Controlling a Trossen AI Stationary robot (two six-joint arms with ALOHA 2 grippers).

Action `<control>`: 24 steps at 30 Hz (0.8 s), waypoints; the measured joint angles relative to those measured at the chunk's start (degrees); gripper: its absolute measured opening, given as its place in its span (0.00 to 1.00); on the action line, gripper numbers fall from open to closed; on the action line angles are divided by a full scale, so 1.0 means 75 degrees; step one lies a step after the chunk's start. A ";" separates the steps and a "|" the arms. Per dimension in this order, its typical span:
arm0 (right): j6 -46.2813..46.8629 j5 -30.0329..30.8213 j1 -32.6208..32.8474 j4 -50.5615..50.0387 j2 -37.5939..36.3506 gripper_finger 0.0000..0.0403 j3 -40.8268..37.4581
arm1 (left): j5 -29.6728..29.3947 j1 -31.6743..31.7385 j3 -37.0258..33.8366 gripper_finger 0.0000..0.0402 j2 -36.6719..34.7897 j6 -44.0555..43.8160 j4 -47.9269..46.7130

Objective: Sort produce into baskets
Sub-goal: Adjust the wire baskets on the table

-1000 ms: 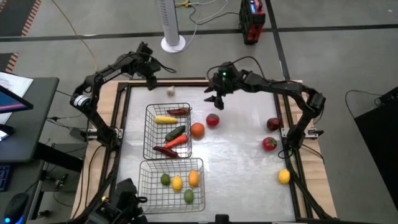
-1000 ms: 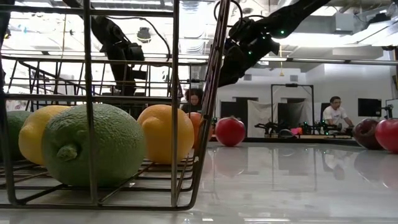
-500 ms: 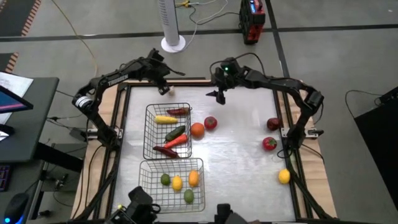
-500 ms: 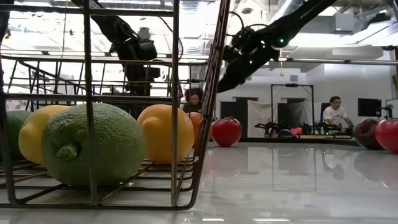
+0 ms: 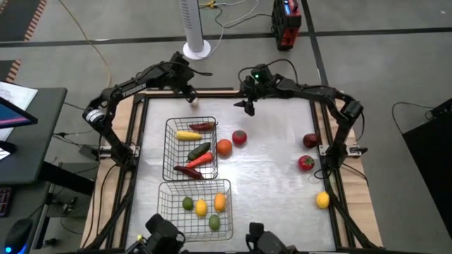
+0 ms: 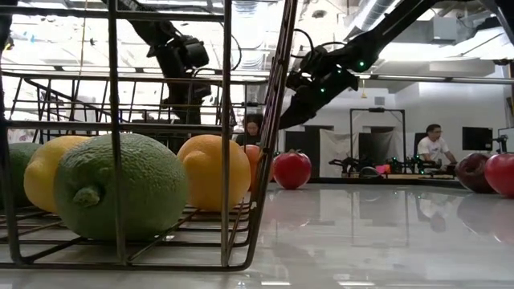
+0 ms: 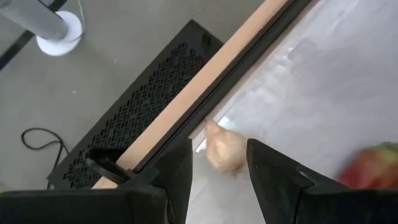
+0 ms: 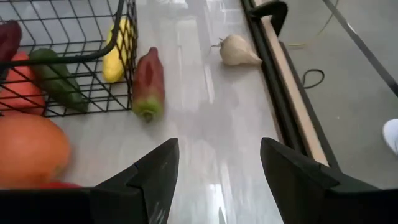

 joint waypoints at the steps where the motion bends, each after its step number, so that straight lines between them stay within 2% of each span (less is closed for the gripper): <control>1: 0.0003 0.0000 -0.0006 0.0041 -0.0025 0.63 0.0000 | -0.0013 -0.0094 0.0065 0.35 0.0000 -0.0043 -0.0052; 6: 0.0023 0.0000 -0.0001 0.0074 -0.0047 0.63 0.0006 | 0.0072 -0.0538 0.0126 0.35 0.0081 -0.0378 -0.0049; 11: 0.0118 0.0003 0.0108 -0.0064 -0.0047 0.63 0.0006 | 0.0729 -0.0884 0.0121 0.35 0.0259 -0.0568 -0.0493; 13: 0.0170 0.0003 0.0108 -0.0155 -0.0047 0.63 0.0006 | 0.0726 -0.1136 0.0121 0.35 0.0197 -0.0508 -0.0726; 18: 0.0222 -0.0016 0.0036 -0.0436 -0.0047 0.63 0.0006 | 0.0038 -0.1894 -0.0166 0.35 0.0038 -0.0437 -0.0827; 24: 0.0222 -0.0156 -0.0029 -0.0500 -0.0047 0.63 0.0006 | -0.0433 -0.2322 -0.1141 0.35 -0.0295 -0.0368 0.0049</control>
